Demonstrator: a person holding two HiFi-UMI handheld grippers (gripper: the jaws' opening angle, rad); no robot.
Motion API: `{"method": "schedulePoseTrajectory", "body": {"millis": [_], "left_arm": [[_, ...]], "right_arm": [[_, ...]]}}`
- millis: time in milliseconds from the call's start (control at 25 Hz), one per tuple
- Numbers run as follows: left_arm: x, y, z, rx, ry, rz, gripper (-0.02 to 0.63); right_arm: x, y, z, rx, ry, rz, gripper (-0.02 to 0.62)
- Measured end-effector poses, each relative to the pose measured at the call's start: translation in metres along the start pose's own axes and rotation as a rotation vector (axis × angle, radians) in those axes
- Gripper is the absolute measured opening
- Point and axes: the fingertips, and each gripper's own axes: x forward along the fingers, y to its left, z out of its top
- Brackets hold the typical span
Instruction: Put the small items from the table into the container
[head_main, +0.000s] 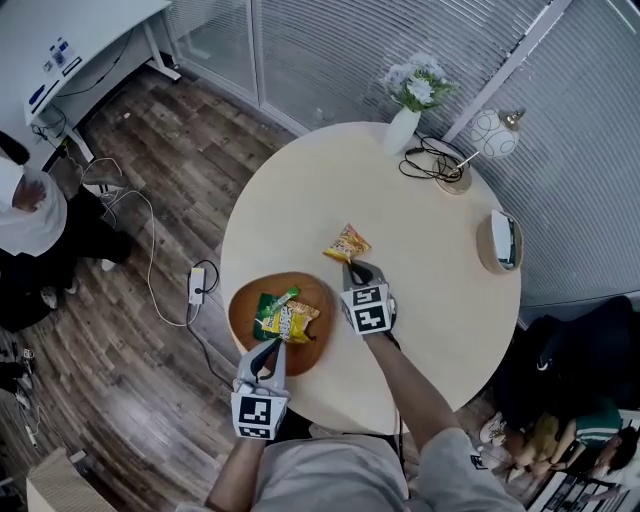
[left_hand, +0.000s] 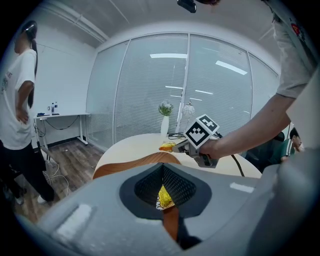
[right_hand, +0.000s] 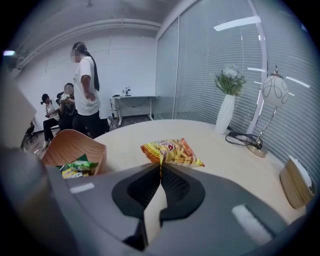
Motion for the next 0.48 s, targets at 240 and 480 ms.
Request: {"method": "schedulePoseTrajectory", "body": {"millis": [240, 480], "left_arm": [[-0.008, -0.002, 0.006, 0.002, -0.02, -0.004, -0.003], [-0.016, 0.009, 0.016, 0.004, -0.051, 0.032, -0.003]], "right_arm": [[-0.042, 0.019, 0.038, -0.095, -0.098, 0.031, 0.005], [-0.082, 0.052, 0.057, -0.216, -0.177, 0.082, 0.005]]}}
